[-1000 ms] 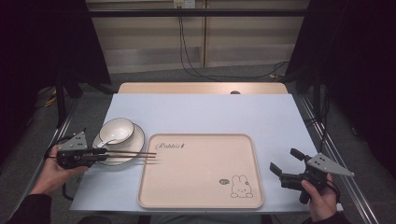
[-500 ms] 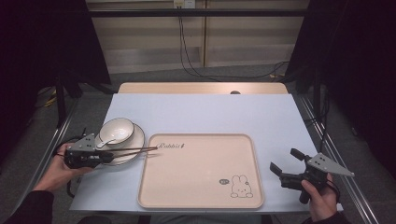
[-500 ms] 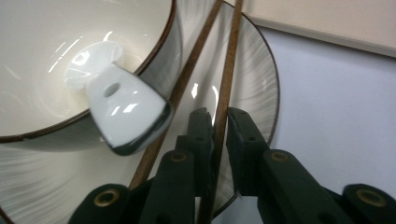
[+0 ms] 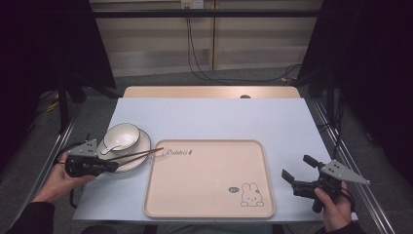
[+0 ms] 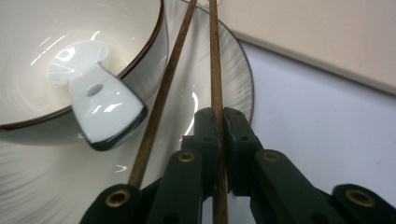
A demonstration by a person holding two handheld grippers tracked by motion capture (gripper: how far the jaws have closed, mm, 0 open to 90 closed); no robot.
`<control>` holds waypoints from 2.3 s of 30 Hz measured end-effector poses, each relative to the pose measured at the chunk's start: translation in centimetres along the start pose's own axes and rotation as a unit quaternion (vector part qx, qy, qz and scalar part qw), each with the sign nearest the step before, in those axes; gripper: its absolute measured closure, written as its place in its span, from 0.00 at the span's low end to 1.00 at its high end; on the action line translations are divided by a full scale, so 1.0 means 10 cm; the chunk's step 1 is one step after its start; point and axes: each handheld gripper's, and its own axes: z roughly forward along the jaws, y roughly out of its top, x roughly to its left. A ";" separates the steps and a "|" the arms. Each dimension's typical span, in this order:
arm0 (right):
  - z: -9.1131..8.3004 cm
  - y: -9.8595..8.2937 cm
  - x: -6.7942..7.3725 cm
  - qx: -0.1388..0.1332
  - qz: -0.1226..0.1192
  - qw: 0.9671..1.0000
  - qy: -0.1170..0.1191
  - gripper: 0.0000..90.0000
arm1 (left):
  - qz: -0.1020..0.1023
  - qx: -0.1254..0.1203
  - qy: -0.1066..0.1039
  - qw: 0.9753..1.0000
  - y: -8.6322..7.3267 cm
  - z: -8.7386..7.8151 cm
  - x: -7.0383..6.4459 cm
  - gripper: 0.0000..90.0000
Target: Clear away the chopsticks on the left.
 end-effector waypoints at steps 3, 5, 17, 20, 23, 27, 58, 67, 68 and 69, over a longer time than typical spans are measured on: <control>0.00 0.00 0.00 0.000 -0.002 1.000 0.000 0.02 | -0.018 -0.009 -0.003 1.000 0.04 -0.01 -0.03 0.94; 0.00 0.00 0.00 -0.001 -0.003 1.000 0.000 0.02 | -0.029 -0.011 -0.002 1.000 0.07 -0.04 -0.06 0.94; -0.01 0.00 0.00 0.001 -0.008 1.000 0.004 0.02 | -0.089 -0.054 0.001 0.995 0.20 -0.03 -0.29 0.94; -0.01 0.00 0.00 0.001 -0.005 1.000 0.003 0.02 | -0.100 -0.056 -0.008 0.993 0.25 0.01 -0.36 0.94; -0.01 0.00 0.00 0.000 -0.002 1.000 0.004 0.02 | -0.110 -0.061 -0.011 0.992 0.31 0.05 -0.43 0.94; -0.01 0.00 0.00 0.001 -0.005 1.000 0.004 0.02 | -0.121 -0.066 -0.011 0.990 0.41 0.09 -0.50 0.94; 0.00 0.00 0.01 0.000 -0.007 1.000 0.006 0.02 | -0.245 -0.057 0.081 0.964 0.92 0.56 -1.07 0.94; 0.00 0.00 0.01 0.000 -0.008 1.000 0.007 0.02 | -0.280 -0.038 0.119 0.952 0.84 0.74 -1.20 0.94; 0.00 0.00 0.01 0.000 -0.009 1.000 0.007 0.02 | -0.281 -0.032 0.126 0.951 0.83 0.76 -1.21 0.94; 0.00 0.00 0.01 0.000 -0.011 1.000 0.008 0.02 | -0.288 -0.033 0.129 0.948 0.82 0.78 -1.21 0.94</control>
